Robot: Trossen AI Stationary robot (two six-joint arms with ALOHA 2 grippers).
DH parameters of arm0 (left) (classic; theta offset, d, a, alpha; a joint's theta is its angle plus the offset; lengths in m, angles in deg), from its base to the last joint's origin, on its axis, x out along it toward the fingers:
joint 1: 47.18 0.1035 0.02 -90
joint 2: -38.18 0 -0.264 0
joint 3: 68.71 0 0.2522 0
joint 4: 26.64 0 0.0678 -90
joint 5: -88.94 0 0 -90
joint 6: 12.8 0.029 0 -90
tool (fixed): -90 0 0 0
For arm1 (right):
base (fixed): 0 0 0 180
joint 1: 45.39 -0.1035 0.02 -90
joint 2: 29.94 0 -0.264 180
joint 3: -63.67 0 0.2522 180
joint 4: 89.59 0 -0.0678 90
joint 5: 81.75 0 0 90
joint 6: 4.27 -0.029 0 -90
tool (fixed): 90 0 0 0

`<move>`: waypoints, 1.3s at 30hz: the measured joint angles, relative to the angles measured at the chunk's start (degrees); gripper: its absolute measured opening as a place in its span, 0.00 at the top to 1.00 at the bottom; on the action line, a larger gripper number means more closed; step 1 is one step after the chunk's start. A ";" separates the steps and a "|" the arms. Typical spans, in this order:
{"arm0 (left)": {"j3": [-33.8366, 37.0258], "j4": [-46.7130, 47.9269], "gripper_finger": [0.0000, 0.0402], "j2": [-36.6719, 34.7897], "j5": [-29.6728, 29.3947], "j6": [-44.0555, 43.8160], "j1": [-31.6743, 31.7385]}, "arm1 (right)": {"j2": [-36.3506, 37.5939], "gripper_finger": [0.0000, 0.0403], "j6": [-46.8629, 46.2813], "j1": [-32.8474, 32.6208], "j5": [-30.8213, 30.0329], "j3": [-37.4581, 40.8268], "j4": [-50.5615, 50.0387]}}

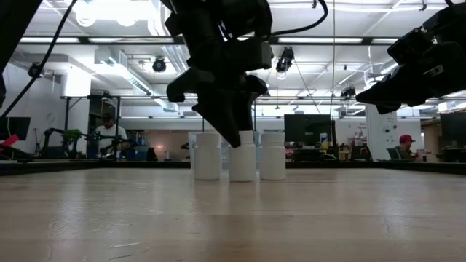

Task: Pick and place pill bottles into a basket
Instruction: Put the white pill bottle into the transparent bin

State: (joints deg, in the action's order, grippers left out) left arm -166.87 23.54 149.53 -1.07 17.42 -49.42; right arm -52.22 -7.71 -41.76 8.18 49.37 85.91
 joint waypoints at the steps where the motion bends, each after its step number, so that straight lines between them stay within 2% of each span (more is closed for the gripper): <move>1: -0.05 0.00 0.64 0.00 0.00 0.02 0.00 | 0.00 0.98 0.00 0.01 0.00 -0.02 0.00; 9: -3.75 3.92 0.64 0.00 0.55 -0.11 -0.55 | 0.00 0.98 0.00 -0.02 0.00 0.01 0.00; 14: -10.73 11.82 0.64 0.00 4.42 -2.73 -0.72 | 0.00 0.98 0.04 0.00 0.00 0.00 0.00; 22: -25.01 22.28 0.64 -0.05 4.18 -2.21 0.91 | 0.00 0.98 0.59 0.01 0.00 0.01 0.00; 29: -33.00 25.85 0.64 -0.20 3.80 0.18 7.15 | 0.02 0.98 0.51 0.00 0.00 0.00 0.01; 39: -33.14 25.73 0.63 0.94 4.18 0.29 20.33 | -0.01 0.98 0.44 -0.02 0.07 0.00 -0.07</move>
State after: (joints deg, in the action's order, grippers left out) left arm -200.00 49.27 150.47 3.11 17.70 -29.09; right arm -52.23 -7.28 -41.78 8.24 49.37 85.84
